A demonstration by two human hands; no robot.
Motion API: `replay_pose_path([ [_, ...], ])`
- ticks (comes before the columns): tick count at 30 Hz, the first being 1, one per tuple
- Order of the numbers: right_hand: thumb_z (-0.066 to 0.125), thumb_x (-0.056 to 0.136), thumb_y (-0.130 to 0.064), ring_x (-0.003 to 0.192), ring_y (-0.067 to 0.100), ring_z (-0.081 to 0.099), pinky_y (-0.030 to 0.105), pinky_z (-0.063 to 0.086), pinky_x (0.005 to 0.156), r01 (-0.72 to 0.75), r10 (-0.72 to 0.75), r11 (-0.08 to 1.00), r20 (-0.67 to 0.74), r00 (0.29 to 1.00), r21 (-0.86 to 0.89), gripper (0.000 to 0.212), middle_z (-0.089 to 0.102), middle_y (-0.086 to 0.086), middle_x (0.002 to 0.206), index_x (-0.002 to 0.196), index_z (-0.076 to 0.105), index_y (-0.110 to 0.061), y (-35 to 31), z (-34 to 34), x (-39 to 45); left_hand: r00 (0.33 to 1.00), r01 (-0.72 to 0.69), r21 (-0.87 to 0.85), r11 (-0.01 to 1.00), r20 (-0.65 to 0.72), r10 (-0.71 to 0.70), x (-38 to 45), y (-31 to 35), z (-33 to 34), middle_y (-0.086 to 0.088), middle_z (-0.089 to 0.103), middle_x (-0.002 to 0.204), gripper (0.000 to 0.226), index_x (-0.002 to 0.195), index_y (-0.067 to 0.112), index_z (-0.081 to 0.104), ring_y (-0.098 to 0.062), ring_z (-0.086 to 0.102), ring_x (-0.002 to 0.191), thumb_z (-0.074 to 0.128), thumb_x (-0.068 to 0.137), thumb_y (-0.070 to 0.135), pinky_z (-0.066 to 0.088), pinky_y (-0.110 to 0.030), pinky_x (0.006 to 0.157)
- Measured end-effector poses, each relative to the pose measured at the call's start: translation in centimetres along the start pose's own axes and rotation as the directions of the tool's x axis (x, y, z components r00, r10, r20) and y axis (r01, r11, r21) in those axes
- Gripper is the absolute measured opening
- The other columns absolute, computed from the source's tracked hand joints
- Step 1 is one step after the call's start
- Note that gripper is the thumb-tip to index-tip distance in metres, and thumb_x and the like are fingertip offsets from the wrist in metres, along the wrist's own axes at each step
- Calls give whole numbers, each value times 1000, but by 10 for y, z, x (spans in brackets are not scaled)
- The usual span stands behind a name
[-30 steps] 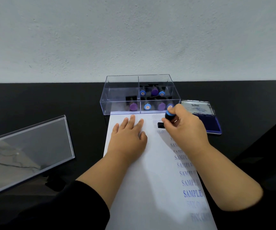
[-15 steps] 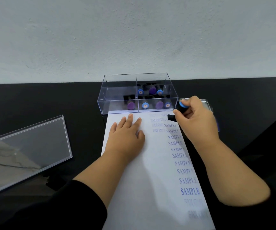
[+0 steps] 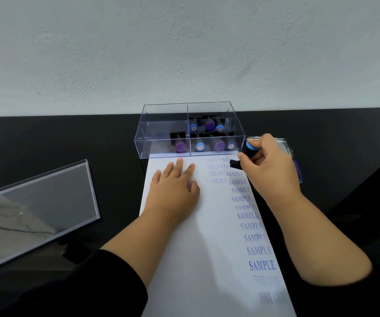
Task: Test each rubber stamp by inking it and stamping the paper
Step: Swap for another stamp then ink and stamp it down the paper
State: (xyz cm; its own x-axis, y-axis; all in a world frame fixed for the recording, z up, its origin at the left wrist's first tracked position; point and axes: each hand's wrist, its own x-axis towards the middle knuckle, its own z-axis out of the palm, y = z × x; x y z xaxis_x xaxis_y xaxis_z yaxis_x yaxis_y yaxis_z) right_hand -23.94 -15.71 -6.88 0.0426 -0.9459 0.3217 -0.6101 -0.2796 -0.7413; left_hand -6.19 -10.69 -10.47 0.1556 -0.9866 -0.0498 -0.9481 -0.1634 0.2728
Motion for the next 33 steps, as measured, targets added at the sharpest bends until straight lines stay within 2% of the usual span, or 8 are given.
replay_pose_path([
  [9, 61, 88, -25, 73, 14, 60, 34, 52, 68, -40, 39, 999, -20, 999, -27, 20, 58, -11, 74, 106, 52, -25, 4, -8, 2, 1000, 8, 4, 1000, 8, -8, 0, 0, 0, 5, -4, 160, 52, 152, 33, 9, -12, -5, 147, 21, 101, 33, -6, -33, 117],
  [13, 60, 89, -25, 75, 14, 56, 29, 45, 63, -72, 67, 993, -64, 996, -94, 21, 52, -14, 75, 108, 50, -23, 15, -23, 5, 1000, 5, 4, 1000, 8, -5, -1, 0, 0, 5, -4, 160, 52, 152, 32, 10, -13, -5, 147, 21, 101, 33, -6, -33, 117],
  [17, 61, 89, -25, 76, 17, 56, 26, 39, 60, -105, 90, 981, -92, 992, -166, 23, 57, -4, 84, 108, 49, -20, 24, -36, 6, 1000, 4, 3, 1000, 13, -4, -1, 0, -2, 5, -3, 160, 52, 152, 32, 11, -13, -4, 147, 21, 101, 32, -6, -33, 117],
  [23, 61, 89, -28, 76, 20, 57, 28, 40, 61, -114, 109, 961, -31, 993, -253, 21, 60, 1, 85, 105, 49, -20, 28, -39, 4, 1000, 0, -15, 1000, 10, 0, -4, 1, -4, 5, 0, 160, 51, 152, 32, 13, -13, -2, 147, 22, 101, 32, -4, -33, 117],
  [27, 60, 90, -26, 75, 18, 54, 25, 36, 60, -81, 85, 950, 0, 996, -301, 22, 59, 0, 86, 109, 52, -20, 28, -36, 2, 1000, 1, -29, 1000, 8, -1, -6, 2, -6, 6, 3, 160, 49, 151, 34, 17, -13, 1, 147, 23, 102, 32, -2, -31, 117],
  [33, 57, 91, -25, 71, 20, 51, 27, 38, 60, -30, 55, 923, 55, 997, -383, 19, 58, 0, 85, 108, 49, -19, 23, -39, 5, 1000, 5, -29, 1000, 23, -5, -14, 4, -4, 6, 1, 160, 49, 151, 33, 15, -14, 0, 147, 22, 102, 31, -3, -31, 117],
])
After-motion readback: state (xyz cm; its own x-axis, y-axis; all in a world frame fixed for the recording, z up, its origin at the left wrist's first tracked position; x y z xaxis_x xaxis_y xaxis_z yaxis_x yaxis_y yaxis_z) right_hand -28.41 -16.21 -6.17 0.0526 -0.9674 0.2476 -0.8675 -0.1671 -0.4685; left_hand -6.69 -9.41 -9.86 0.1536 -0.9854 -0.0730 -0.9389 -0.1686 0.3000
